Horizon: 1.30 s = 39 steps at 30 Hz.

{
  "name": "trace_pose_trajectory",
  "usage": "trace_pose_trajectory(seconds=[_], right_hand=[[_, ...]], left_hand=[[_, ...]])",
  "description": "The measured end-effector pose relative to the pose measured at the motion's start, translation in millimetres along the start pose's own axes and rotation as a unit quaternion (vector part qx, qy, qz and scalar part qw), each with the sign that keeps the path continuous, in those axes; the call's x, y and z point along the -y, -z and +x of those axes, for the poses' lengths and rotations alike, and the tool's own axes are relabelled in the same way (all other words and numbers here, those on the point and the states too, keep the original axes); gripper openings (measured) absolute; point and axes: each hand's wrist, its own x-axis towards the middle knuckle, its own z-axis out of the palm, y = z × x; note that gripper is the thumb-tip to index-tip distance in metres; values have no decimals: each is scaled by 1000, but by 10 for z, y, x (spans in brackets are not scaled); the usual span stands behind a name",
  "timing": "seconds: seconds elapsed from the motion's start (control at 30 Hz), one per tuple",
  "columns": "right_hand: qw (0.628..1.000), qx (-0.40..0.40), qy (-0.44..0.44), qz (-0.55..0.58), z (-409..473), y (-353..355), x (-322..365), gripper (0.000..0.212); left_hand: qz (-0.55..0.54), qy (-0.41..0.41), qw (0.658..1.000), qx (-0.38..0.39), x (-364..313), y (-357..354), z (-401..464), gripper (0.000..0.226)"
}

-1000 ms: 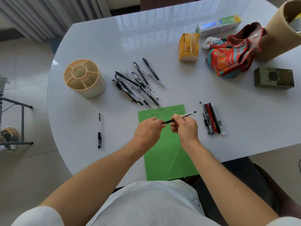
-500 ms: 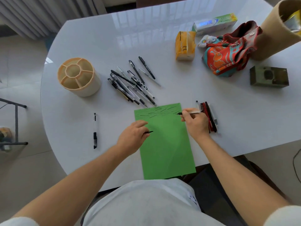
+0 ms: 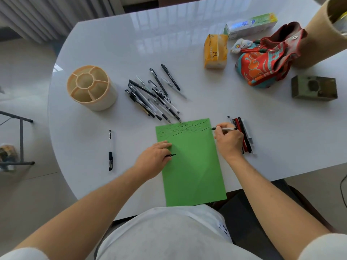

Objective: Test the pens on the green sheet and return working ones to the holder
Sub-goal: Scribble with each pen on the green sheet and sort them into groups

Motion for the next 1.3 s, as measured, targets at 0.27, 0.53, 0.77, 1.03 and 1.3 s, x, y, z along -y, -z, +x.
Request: trace_pose_trajectory(seconds=[0.27, 0.53, 0.77, 1.03, 1.3], right_hand=[[996, -18, -21, 89, -177, 70, 51, 8], [948, 173, -34, 265, -592, -28, 451, 9], [922, 238, -69, 298, -722, -103, 597, 11], [898, 289, -112, 311, -845, -242, 661, 9], [893, 302, -125, 310, -941, -625, 965, 14]], left_hand=[[1, 11, 1000, 14, -2, 52, 50, 24], [-80, 56, 994, -49, -95, 82, 48, 26], [-113, 38, 990, -69, -195, 193, -29, 21], [-79, 25, 996, -32, -236, 337, -149, 18], [-33, 58, 993, -93, -31, 465, -422, 20]])
